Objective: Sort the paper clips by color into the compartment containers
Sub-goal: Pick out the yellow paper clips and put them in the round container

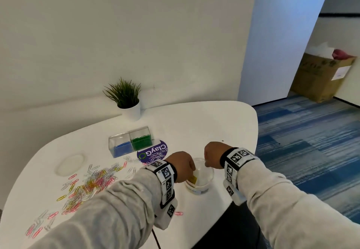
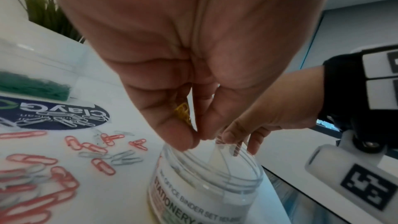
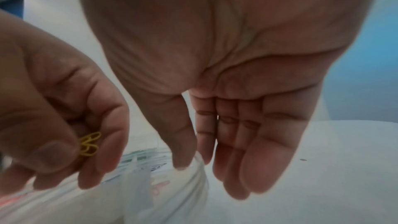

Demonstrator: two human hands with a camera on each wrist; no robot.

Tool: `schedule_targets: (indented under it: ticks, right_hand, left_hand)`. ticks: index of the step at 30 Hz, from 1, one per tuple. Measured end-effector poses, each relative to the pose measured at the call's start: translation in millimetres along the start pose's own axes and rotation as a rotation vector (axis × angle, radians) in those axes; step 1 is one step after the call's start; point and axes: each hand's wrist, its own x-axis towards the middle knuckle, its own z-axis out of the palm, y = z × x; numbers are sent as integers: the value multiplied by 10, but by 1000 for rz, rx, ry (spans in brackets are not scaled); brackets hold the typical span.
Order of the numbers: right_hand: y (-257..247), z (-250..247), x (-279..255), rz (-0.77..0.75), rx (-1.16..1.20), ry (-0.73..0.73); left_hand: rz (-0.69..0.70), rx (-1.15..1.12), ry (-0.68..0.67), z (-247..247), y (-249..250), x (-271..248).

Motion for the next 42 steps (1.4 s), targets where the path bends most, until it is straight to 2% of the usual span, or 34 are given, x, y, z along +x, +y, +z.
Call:
schedule_targets:
  ticks: [5,8,11,13,16,19,22,25,28,32,38,42]
  right_hand:
    - [-12,23,52,32,7,-22]
    - [-9,34,51,45,28,-38]
    - [18,36,23,51,33,-71]
    - [55,21,-17,55,29,-77]
    - [117,-36,-46,51,-24,19]
    - [-34,-76,-71,-3,45,130]
    - [-508,-48,-96,-161,25,264]
    - [-1183,77,-81,-383,63,310]
    - [-1785,298,136,-499,100,215]
    - [-2315,479,571,-498,13,130]
    - [-2681,567,989,-403,1,151]
    - [-2731,680,1094,-368,11,125]
  left_hand:
    - [14,40,-2,-86,77,-22]
    - [55,-50,-6,-156,51,-138]
    - [59,-316,34,-180,-232,-343]
    - [41,-337,73,-180,-578,-541]
    - [-44,-11,95,-213,-1322,-962]
    - [-178,289,9,-364,-2146,-1515]
    - [-324,528,-91,-692,-2818,-2058]
    - [-444,629,-90,-1020,-3250,-2379]
    - [-466,623,-25,-1017,-3516,-2363]
    - [-409,494,85,-612,-3672,-2032]
    - [-425,222,251,-212,-3636,-1528]
    - [-453,193,307,-150,-3660,-1330]
